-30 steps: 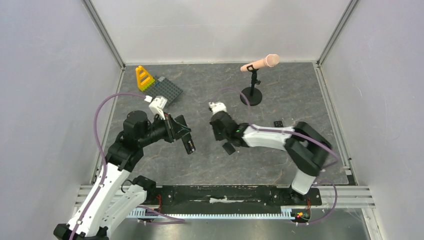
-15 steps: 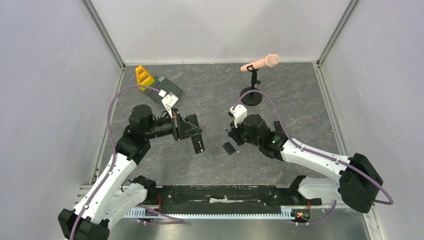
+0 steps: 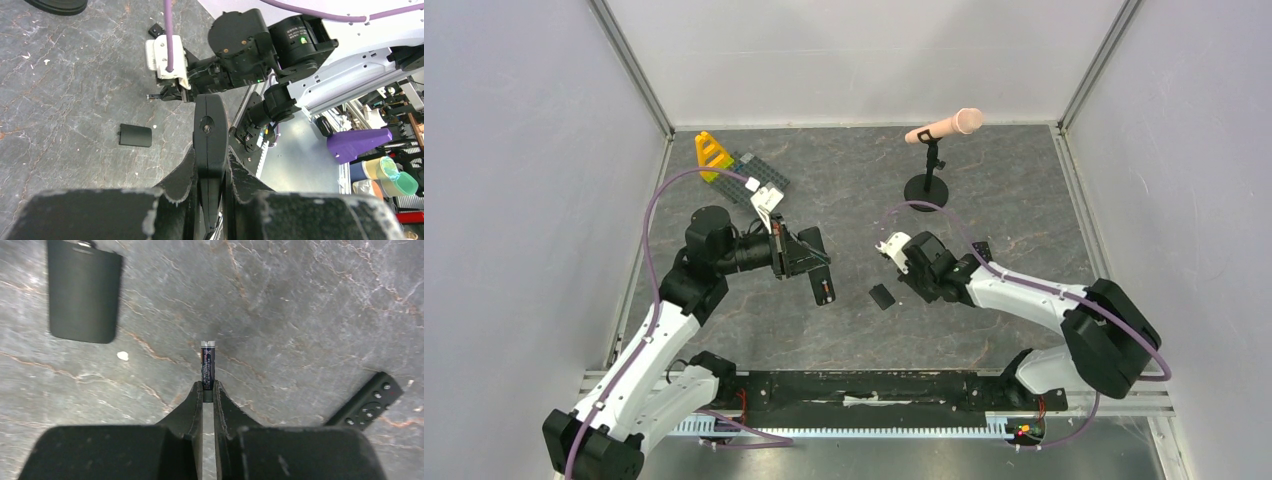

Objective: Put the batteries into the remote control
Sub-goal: Adjust the battery at the center of the board.

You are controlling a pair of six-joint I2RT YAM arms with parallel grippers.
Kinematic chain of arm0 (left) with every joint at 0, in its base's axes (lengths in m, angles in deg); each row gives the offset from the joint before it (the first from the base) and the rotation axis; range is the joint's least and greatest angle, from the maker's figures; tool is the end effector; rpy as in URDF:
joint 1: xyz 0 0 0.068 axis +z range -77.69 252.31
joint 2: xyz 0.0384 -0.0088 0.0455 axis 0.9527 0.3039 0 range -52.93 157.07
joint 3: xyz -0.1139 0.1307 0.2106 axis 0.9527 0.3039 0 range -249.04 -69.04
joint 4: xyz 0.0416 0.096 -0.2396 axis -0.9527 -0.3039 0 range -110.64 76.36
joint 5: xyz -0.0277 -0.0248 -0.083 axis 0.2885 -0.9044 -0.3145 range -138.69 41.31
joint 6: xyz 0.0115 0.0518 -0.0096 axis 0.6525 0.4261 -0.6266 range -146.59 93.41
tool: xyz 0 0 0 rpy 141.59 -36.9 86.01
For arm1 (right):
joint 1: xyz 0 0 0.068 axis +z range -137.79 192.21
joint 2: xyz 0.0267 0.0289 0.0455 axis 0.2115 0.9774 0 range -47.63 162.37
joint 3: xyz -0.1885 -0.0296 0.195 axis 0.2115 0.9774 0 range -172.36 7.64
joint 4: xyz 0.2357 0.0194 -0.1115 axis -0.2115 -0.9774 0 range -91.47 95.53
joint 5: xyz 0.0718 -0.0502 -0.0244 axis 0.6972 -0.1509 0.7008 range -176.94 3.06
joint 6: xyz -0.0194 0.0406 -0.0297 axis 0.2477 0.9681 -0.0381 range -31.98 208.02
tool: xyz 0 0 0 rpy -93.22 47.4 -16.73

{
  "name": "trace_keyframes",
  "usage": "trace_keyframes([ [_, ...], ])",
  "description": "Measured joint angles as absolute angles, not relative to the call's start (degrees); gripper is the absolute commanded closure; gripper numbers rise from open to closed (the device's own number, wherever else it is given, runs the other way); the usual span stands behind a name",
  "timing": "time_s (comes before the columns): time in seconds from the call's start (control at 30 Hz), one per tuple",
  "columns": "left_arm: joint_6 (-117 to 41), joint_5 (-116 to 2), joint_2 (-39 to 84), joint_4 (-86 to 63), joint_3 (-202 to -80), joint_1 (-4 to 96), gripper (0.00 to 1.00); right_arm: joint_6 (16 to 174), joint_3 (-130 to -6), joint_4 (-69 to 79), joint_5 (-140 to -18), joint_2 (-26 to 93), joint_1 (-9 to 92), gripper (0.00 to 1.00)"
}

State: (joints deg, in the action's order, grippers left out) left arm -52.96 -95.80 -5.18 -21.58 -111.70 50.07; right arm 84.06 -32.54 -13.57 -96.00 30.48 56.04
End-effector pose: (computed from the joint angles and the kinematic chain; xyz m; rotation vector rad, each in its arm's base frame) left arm 0.1637 -0.0952 0.3248 0.5656 1.8444 -1.3206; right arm 0.1879 0.1727 0.1770 -0.9773 2.3536 0.0672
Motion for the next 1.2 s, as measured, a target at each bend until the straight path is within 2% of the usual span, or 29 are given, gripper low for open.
trace_keyframes([
  [0.3,-52.98,-95.72,-6.16,-21.02,-111.37,50.07,0.98,75.09,-38.14,-18.88,-96.55,35.33,55.43,0.84],
  [0.47,-52.98,-95.65,-7.02,-21.04,-110.82,50.07,0.98,73.61,-38.49,-21.19,-95.76,36.91,55.45,0.71],
  [0.6,-52.98,-95.3,-7.21,-21.15,-110.78,50.07,0.98,75.12,-39.47,-22.83,-95.98,36.88,55.45,0.55],
  [0.67,-52.96,-95.0,-7.23,-21.3,-110.76,50.07,0.98,76.71,-40.63,-23.42,-96.29,36.91,55.43,0.51],
  [0.9,-52.92,-90.62,-7.28,-24.49,-110.76,50.05,0.98,93.54,-42.79,-23.18,-99.72,35.9,54.21,0.52],
  [1.2,-52.94,-83.78,-7.43,-25.43,-109.75,50.07,0.98,136.27,-32.59,-18.42,-100.22,29.13,49.14,0.55],
])
